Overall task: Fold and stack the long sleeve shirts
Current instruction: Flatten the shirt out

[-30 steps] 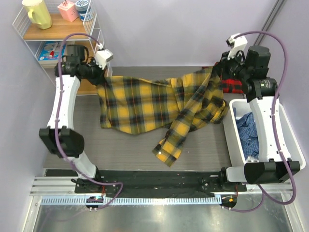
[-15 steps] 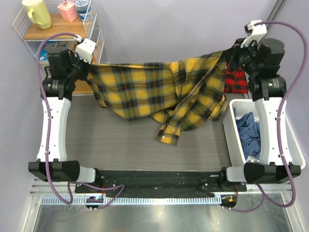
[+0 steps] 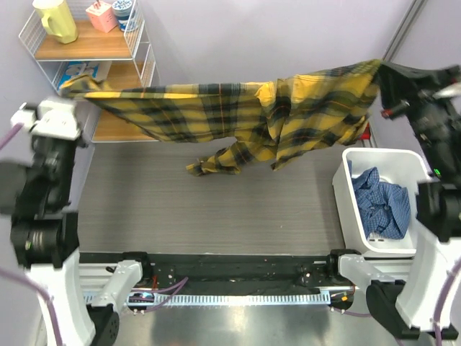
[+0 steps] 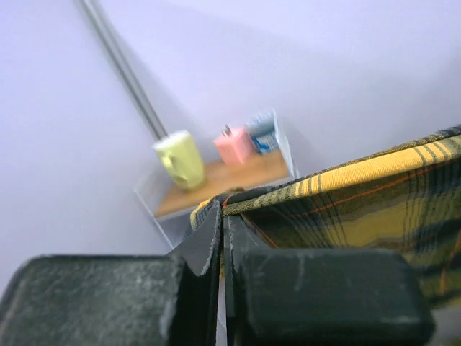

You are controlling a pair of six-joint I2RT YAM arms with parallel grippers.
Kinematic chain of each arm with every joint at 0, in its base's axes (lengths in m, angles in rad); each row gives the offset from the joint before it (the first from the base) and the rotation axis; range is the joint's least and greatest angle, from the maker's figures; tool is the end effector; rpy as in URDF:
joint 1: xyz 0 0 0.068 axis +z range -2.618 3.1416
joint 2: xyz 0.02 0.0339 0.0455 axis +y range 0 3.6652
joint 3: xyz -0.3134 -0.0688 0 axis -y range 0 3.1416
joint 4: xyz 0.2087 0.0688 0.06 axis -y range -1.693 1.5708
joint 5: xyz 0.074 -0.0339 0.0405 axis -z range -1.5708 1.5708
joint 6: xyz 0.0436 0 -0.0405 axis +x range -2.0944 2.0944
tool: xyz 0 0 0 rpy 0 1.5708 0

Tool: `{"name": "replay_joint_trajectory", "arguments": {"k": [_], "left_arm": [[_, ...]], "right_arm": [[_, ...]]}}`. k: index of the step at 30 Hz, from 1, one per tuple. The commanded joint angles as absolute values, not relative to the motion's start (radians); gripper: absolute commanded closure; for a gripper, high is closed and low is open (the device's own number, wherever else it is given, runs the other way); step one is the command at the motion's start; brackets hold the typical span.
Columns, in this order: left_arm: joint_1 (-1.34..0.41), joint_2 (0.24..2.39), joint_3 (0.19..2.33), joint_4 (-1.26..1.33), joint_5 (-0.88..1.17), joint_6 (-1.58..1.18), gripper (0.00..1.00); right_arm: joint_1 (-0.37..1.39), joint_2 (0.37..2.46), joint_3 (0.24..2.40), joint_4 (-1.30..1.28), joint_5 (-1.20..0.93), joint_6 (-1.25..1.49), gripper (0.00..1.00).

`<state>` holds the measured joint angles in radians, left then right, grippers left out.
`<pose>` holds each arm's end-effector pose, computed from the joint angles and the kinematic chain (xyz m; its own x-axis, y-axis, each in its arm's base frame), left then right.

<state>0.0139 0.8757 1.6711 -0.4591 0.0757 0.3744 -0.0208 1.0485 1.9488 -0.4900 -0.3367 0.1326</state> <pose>0.0335 -0.0028 0.5840 0.3281 0.3693 -0.8695 -0.0671 0.9272 0.3685 0.0522 0.0133 0.6319 0.3578 0.1174 -0.9264 -0.3335 0.9427 -0.0094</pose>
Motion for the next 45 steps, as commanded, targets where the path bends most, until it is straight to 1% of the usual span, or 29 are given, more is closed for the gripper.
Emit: {"name": "replay_joint_trajectory", "arguments": {"k": [1,4,8,9,13,15,17,19,22,23,24,25,26,27,28,29,30,31,32,33,35,37,38,39,41,42,43,44,45], "left_arm": [[0.028,0.808,1.696,-0.341,-0.054,0.405,1.00],[0.028,0.813,1.788,-0.325,-0.086,0.408,1.00],[0.029,0.879,1.931,-0.273,-0.103,0.397,1.00],[0.028,0.914,1.966,-0.262,-0.103,0.393,1.00],[0.028,1.014,2.164,-0.197,-0.106,0.373,1.00],[0.029,1.049,2.222,-0.173,-0.092,0.382,1.00],[0.028,1.101,2.311,-0.166,-0.078,0.377,1.00],[0.028,1.121,2.330,-0.172,-0.058,0.379,1.00],[0.029,1.108,2.231,-0.179,-0.035,0.391,1.00],[0.028,1.080,2.174,-0.179,-0.028,0.394,1.00],[0.028,1.068,2.066,-0.179,-0.014,0.396,1.00],[0.029,1.049,1.993,-0.178,0.029,0.406,1.00],[0.028,1.020,1.929,-0.179,0.052,0.419,1.00],[0.028,1.005,1.785,-0.178,0.072,0.432,1.00],[0.028,0.996,1.720,-0.164,0.093,0.452,1.00],[0.029,0.977,1.657,-0.163,0.109,0.460,1.00],[0.028,0.970,1.508,-0.161,0.130,0.478,1.00],[0.028,0.960,1.440,-0.135,0.177,0.504,1.00],[0.028,0.954,1.364,-0.124,0.199,0.509,1.00],[0.028,0.957,1.245,-0.114,0.233,0.528,1.00],[0.029,0.983,1.133,-0.097,0.281,0.567,1.00],[0.026,1.084,1.028,-0.043,0.285,0.589,1.00],[0.026,1.130,1.019,-0.034,0.290,0.604,0.99],[0.023,1.243,1.019,-0.017,0.290,0.610,0.96],[0.018,1.366,1.083,-0.011,0.241,0.606,0.92],[0.018,1.421,1.122,-0.030,0.151,0.583,0.88],[0.017,1.525,1.171,-0.066,0.099,0.575,0.77],[0.017,1.564,1.295,-0.107,0.051,0.560,0.69],[0.018,1.594,1.348,-0.218,-0.024,0.528,0.60]], "right_arm": [[-0.046,0.989,2.100,-0.453,-0.272,0.150,0.99],[-0.058,1.009,2.212,-0.422,-0.241,0.176,0.99],[-0.080,1.100,2.441,-0.358,-0.165,0.219,0.99],[-0.086,1.118,2.465,-0.304,-0.143,0.228,0.99],[-0.101,1.161,2.494,-0.132,-0.117,0.287,0.99],[-0.109,1.184,2.497,-0.053,-0.100,0.308,0.99],[-0.110,1.204,2.511,-0.020,-0.091,0.316,0.99],[-0.110,1.218,2.508,-0.006,-0.106,0.316,0.99],[-0.110,1.186,2.367,-0.009,-0.142,0.301,0.99],[-0.110,1.169,2.242,-0.005,-0.158,0.292,0.99],[-0.110,1.145,2.177,-0.006,-0.176,0.263,0.99],[-0.109,1.132,2.052,-0.006,-0.219,0.246,0.99],[-0.110,1.124,1.990,-0.006,-0.236,0.229,0.99],[-0.110,1.114,1.932,0.021,-0.254,0.198,0.99],[-0.110,1.108,1.819,0.020,-0.302,0.181,0.99],[-0.110,1.101,1.759,0.023,-0.320,0.172,0.99],[-0.110,1.098,1.699,0.025,-0.342,0.149,0.99],[-0.110,1.092,1.589,0.023,-0.382,0.134,0.99],[-0.110,1.092,1.535,0.020,-0.391,0.120,0.99],[-0.110,1.097,1.485,0.020,-0.397,0.112,0.99],[-0.107,1.133,1.360,0.020,-0.422,0.069,0.99],[-0.103,1.181,1.274,0.031,-0.423,0.052,0.99],[-0.095,1.236,1.250,0.066,-0.410,0.045,0.96],[-0.072,1.277,1.235,0.075,-0.384,0.028,0.80],[-0.049,1.410,1.264,0.061,-0.332,-0.027,0.80],[-0.032,1.452,1.291,0.037,-0.286,-0.053,0.67],[-0.029,1.492,1.383,0.006,-0.264,-0.069,0.59],[-0.029,1.531,1.434,-0.111,-0.252,-0.072,0.50],[-0.029,1.578,1.483,-0.168,-0.253,-0.081,0.35]]}}
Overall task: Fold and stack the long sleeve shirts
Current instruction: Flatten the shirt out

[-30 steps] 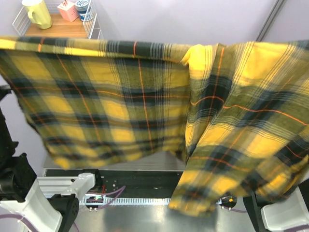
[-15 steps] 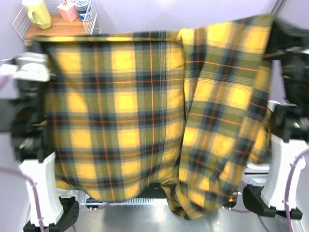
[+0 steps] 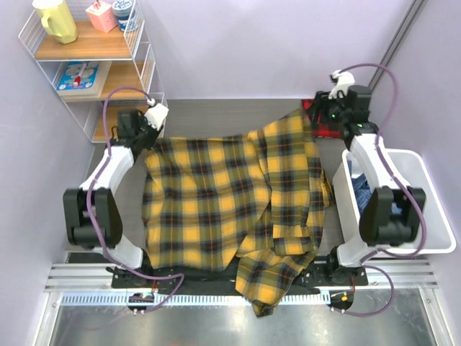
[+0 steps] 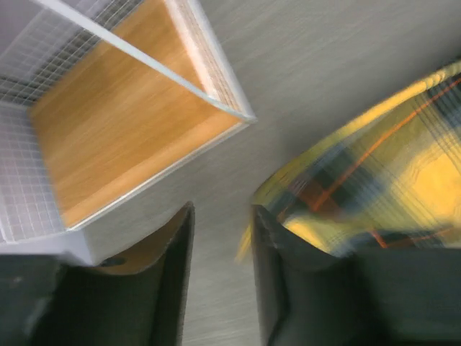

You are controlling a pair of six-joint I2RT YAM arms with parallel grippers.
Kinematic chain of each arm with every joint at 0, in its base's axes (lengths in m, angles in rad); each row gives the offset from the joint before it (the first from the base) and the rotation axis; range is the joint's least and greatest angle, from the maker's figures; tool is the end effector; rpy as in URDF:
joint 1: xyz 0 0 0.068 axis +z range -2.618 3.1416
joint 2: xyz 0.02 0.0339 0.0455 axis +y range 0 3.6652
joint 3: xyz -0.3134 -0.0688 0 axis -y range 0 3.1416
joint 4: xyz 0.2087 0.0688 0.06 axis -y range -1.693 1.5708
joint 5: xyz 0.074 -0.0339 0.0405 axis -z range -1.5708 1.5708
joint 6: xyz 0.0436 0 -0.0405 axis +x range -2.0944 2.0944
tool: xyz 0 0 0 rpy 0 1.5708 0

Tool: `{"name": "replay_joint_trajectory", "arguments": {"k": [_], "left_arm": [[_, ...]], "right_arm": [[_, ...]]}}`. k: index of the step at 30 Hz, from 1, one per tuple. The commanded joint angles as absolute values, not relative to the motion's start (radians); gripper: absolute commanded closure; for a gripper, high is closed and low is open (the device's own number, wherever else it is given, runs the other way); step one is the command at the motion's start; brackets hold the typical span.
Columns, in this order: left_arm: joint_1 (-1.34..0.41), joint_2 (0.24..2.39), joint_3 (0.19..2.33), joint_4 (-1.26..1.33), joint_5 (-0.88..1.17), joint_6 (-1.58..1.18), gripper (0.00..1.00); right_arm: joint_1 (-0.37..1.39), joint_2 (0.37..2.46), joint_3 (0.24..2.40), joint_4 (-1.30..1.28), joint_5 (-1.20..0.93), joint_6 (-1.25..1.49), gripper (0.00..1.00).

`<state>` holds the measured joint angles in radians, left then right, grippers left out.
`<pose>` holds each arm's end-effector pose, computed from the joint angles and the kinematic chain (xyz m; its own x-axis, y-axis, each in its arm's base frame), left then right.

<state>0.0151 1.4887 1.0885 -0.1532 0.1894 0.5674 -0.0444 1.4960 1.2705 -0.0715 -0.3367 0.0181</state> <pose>0.3094 -0.0035 0.3384 -0.3651 0.5224 -0.7706 0.4050 0.8344 0.3738 0.3238 0.0000 0.4041 -0.2973 0.0303 -0.9543 -0.2684 0.9565 0.1140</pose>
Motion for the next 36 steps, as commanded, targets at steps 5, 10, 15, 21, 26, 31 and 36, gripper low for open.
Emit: {"name": "replay_joint_trajectory", "arguments": {"k": [5,10,15,21,26,31,36], "left_arm": [[0.021,1.550,1.428,-0.492,0.102,0.535,0.36],[-0.030,1.436,1.284,-0.799,0.345,0.545,0.21],[-0.127,1.465,1.109,-0.854,0.304,0.491,0.28],[-0.126,1.668,1.121,-0.848,0.148,0.472,0.33],[-0.100,1.853,1.247,-0.813,0.068,0.472,0.34],[-0.051,2.041,1.413,-0.821,-0.038,0.477,0.36],[-0.018,1.978,1.427,-0.888,0.107,0.492,0.33]], "right_arm": [[-0.011,1.556,1.574,-0.412,-0.278,-0.118,0.08],[0.000,1.459,1.464,-0.596,-0.417,-0.167,0.12],[0.060,1.424,1.292,-0.681,-0.439,-0.225,0.34],[0.083,1.454,1.157,-0.764,-0.405,-0.273,0.46],[0.084,1.581,1.097,-0.727,-0.331,-0.285,0.48],[0.084,1.710,1.126,-0.651,-0.247,-0.282,0.47],[0.083,1.720,1.232,-0.724,-0.305,-0.305,0.44]]}}
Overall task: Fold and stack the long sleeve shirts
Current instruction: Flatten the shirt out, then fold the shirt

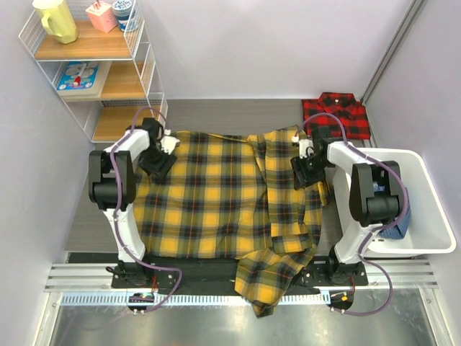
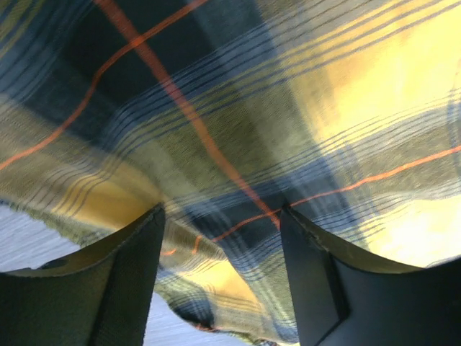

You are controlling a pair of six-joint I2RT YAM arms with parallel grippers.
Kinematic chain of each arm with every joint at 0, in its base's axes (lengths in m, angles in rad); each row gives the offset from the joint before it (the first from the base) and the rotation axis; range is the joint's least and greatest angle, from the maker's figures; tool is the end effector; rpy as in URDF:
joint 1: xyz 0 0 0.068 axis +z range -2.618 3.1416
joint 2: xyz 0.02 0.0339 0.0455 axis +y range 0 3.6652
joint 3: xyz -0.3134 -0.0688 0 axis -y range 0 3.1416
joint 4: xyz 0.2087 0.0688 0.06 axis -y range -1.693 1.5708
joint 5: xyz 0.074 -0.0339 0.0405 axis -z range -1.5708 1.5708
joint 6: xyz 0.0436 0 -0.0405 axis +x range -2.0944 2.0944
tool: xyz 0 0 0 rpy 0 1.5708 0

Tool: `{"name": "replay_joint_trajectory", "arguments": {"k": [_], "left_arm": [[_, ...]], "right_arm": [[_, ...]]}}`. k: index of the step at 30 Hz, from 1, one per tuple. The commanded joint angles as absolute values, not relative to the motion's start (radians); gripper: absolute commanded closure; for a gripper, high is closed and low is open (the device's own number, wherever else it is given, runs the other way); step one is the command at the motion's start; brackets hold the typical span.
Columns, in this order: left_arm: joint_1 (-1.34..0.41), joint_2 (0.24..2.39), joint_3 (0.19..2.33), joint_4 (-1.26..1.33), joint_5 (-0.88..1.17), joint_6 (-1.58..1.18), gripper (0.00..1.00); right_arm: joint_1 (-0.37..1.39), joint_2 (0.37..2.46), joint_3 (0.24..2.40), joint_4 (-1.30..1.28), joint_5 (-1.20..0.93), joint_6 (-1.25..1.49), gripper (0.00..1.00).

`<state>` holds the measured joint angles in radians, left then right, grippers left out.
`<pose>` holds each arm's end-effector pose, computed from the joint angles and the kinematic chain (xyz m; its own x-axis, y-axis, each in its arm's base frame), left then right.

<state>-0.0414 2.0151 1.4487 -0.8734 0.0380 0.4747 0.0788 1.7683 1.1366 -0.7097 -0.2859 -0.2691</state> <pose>0.3780 -0.0173 0.2186 -0.8599 0.4928 -0.1334 0.4940 0.8691 0.0262 0.3098 0.0368 0.2332 -0.8988 -0.3268 -0.2922 -0.3925 0.8968 0.2043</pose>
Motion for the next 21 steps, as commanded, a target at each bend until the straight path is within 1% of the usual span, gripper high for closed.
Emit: {"name": "replay_joint_trajectory", "arguments": {"k": [1,5,7,10,11,12,16,21], "left_arm": [[-0.023,1.955,1.408,-0.888,0.135,0.489,0.32],[-0.028,1.823,1.341,-0.916,0.190,0.486,0.29],[-0.026,1.778,1.312,-0.919,0.201,0.482,0.28],[-0.028,1.703,1.296,-0.930,0.251,0.483,0.25],[-0.026,1.684,1.293,-0.931,0.283,0.485,0.20],[-0.026,1.654,1.292,-0.934,0.305,0.488,0.19],[-0.028,1.597,1.295,-0.936,0.374,0.486,0.16],[-0.026,1.569,1.324,-0.931,0.376,0.489,0.15]], "right_arm": [[0.084,1.673,1.238,-0.762,-0.357,-0.310,0.41],[0.084,1.524,1.232,-0.877,-0.437,-0.273,0.34],[0.084,1.432,1.186,-0.926,-0.466,-0.253,0.30],[0.084,1.365,1.086,-0.937,-0.494,-0.191,0.27],[0.084,1.341,1.062,-0.914,-0.488,-0.178,0.27],[0.083,1.335,1.051,-0.896,-0.495,-0.167,0.25],[0.087,1.367,1.039,-0.881,-0.514,-0.140,0.26],[0.089,1.501,1.057,-0.902,-0.476,-0.130,0.26]]}}
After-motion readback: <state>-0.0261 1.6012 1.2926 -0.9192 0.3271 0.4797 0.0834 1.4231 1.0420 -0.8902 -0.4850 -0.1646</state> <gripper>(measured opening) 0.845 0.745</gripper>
